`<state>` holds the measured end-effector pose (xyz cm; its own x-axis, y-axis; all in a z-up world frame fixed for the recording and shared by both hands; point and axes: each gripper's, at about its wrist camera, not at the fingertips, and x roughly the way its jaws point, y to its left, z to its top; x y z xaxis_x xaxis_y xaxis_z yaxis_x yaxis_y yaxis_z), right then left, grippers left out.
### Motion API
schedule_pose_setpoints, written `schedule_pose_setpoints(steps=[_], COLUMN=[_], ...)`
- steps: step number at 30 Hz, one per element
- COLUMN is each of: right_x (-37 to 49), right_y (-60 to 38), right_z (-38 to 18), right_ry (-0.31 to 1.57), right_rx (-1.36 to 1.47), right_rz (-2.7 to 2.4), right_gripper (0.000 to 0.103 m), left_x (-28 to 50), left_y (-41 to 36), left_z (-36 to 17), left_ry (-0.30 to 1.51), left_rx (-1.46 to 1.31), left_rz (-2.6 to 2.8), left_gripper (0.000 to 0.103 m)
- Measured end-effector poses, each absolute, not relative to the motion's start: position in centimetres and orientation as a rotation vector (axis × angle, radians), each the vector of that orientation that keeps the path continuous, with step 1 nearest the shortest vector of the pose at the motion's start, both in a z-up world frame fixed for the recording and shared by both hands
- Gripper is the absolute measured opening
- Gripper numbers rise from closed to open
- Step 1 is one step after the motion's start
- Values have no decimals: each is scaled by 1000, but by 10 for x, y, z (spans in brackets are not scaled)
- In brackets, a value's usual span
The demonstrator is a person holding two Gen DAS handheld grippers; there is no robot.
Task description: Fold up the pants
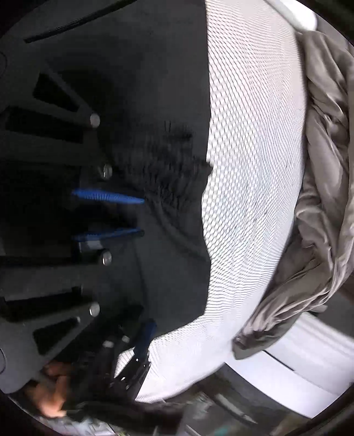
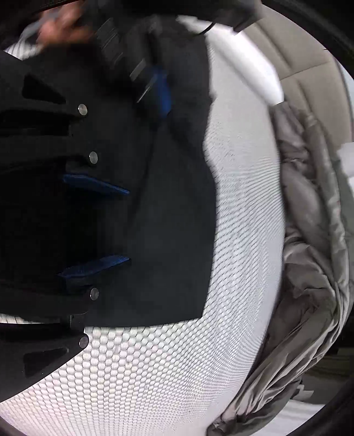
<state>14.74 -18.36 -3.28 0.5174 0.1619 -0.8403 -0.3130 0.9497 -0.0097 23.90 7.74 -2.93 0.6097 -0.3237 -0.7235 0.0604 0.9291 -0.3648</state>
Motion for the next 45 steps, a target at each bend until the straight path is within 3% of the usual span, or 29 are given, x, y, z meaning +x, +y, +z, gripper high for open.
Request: schedule_pose_setpoints(steps=[4, 9, 11, 16, 18, 22, 25, 31, 38, 45], right_x=[151, 140, 140, 166, 178, 185, 193, 184, 212, 238], right_y=[-223, -223, -203, -155, -149, -183, -227, -175, -99, -185], right_z=[-29, -7, 3, -23, -42, -42, -35, -4, -59, -48], right_ry=[964, 865, 826, 939, 1007, 964, 971, 819, 972, 990], right_rx=[-212, -156, -157, -145, -193, -326, -142, -127, -159, -84], right_rz=[35, 98, 160, 308, 301, 76, 37, 163, 295, -60], right_gripper=[45, 45, 45, 45, 45, 47, 47, 47, 46, 47], left_x=[229, 223, 228, 258, 256, 246, 233, 242, 257, 240], left_y=[86, 70, 58, 55, 67, 87, 85, 72, 78, 84], left_z=[-24, 15, 18, -33, -29, -23, -9, 8, -23, -13], left_ry=[903, 798, 791, 907, 899, 890, 869, 796, 839, 843], left_rx=[-305, -212, -183, -174, -229, -274, -234, -256, -287, -237], left_rz=[-228, -204, -197, -173, -227, -250, -204, -164, -149, -142], left_gripper=[6, 9, 16, 13, 12, 8, 9, 21, 21, 21])
